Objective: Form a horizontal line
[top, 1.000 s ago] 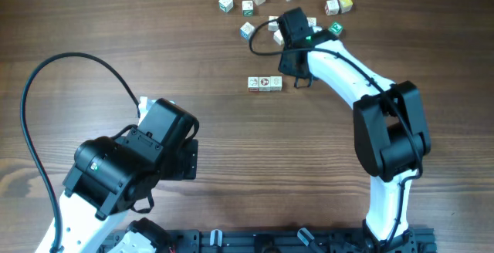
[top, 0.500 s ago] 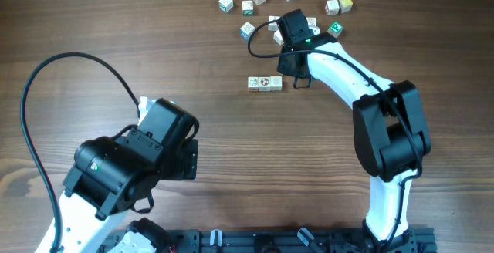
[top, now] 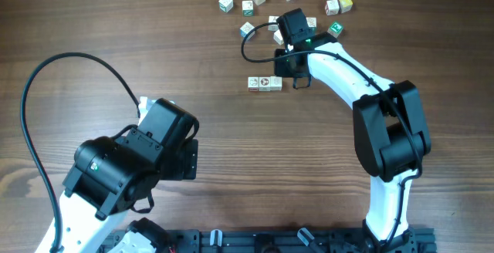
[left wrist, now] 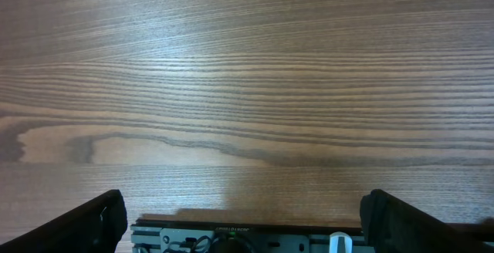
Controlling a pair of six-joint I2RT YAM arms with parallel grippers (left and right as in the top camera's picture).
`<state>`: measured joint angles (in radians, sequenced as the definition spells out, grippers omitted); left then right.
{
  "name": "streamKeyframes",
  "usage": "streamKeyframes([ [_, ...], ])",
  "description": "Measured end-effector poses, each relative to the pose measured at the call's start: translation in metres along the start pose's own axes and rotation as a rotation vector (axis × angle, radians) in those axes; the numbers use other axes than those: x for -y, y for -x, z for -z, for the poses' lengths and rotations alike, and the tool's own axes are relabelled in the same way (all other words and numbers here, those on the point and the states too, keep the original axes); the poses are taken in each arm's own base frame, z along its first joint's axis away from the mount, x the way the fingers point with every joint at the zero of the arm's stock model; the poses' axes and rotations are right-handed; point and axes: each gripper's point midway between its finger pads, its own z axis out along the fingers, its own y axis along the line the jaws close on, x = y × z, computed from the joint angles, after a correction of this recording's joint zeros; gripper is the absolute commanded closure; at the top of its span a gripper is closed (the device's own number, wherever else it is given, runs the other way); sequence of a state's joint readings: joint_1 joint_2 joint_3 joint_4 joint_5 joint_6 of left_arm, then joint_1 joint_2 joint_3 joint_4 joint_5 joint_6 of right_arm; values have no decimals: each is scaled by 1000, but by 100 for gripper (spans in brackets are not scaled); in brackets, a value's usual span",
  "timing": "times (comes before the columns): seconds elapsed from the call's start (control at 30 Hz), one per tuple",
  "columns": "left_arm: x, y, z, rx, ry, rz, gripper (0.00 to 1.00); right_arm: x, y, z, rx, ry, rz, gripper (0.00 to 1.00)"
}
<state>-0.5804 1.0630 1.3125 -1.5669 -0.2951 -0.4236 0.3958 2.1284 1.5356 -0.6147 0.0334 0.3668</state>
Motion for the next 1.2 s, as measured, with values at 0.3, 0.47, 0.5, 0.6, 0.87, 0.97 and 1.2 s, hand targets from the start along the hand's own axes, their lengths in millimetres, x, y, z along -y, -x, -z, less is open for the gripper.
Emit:
streamKeyframes([
  [0.3, 0, 0, 0, 0, 0, 0, 0, -10, -4, 0, -20, 59, 90, 95],
  [0.47, 0, 0, 0, 0, 0, 0, 0, -13, -6, 1, -28, 77, 114, 95],
  [0.5, 0, 0, 0, 0, 0, 0, 0, -13, -6, 1, -30, 77, 117, 95],
  [0.6, 0, 0, 0, 0, 0, 0, 0, -13, -7, 1, -33, 80, 126, 95],
  [0.87, 0, 0, 0, 0, 0, 0, 0, -12, -9, 1, -41, 77, 134, 95],
  [0.97, 0, 0, 0, 0, 0, 0, 0, -12, -9, 1, -41, 77, 134, 95],
  [1.2, 0, 0, 0, 0, 0, 0, 0, -4, -9, 0, -40, 29, 84, 95],
])
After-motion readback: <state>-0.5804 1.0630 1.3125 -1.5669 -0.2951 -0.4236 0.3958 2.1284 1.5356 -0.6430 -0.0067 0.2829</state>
